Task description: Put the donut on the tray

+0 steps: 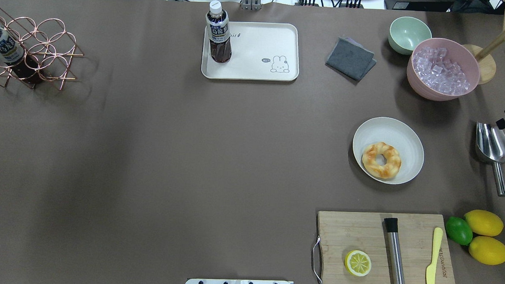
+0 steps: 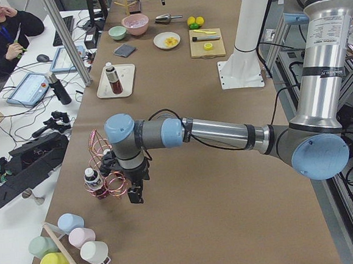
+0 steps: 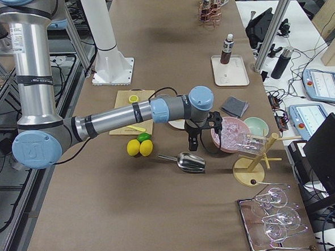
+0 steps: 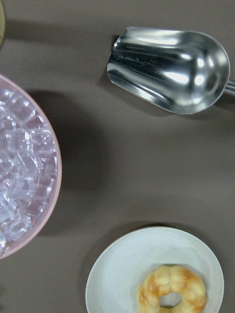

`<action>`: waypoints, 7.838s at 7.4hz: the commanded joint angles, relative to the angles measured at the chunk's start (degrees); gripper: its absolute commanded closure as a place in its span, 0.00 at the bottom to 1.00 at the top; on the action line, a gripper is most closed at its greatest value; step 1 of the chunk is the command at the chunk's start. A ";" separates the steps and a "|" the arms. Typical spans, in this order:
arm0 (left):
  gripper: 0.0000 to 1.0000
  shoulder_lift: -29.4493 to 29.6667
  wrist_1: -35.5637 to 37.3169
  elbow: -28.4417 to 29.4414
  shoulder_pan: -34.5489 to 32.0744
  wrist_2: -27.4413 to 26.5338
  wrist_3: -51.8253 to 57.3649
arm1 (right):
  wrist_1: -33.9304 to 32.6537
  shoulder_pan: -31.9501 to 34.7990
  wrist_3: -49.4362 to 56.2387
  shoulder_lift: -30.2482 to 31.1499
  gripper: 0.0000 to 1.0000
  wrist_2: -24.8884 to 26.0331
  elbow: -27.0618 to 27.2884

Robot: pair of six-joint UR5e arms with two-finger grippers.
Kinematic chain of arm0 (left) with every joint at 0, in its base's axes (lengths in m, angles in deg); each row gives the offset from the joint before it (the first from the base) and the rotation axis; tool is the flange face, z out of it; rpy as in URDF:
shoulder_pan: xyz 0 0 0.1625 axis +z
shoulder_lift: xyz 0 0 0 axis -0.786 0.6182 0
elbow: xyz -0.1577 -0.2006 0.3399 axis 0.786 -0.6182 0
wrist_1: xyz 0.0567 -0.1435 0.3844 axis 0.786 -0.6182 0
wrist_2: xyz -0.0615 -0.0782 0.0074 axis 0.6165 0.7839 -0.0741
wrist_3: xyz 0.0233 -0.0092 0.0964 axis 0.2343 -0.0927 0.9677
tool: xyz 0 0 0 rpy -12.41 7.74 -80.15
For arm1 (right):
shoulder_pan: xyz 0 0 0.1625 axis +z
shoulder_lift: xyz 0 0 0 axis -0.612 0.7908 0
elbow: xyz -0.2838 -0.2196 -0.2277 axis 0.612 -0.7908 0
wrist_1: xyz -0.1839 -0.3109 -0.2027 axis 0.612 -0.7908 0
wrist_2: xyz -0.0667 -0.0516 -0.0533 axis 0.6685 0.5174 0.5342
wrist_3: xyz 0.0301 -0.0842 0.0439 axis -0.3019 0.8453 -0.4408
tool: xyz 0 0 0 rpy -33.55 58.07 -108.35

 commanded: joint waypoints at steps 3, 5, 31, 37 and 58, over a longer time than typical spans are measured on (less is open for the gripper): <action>0.02 0.73 0.08 0.08 0.00 -0.05 0.00 | 12.98 -9.54 -19.19 0.29 0.00 2.43 -2.08; 0.02 0.91 0.17 0.08 0.00 -0.05 0.00 | 27.91 -14.99 -32.84 0.39 0.00 6.65 -7.96; 0.02 2.40 0.96 0.70 0.53 -0.14 -2.64 | 35.98 -22.66 -39.75 -3.31 1.00 10.71 -12.21; 0.02 3.72 3.16 0.61 0.53 -0.14 -2.64 | 35.72 -20.12 -40.01 -6.46 1.00 5.35 -11.24; 0.02 6.71 6.50 1.58 0.53 -0.14 -2.64 | 41.33 -20.02 -46.69 -59.64 1.00 10.70 -65.80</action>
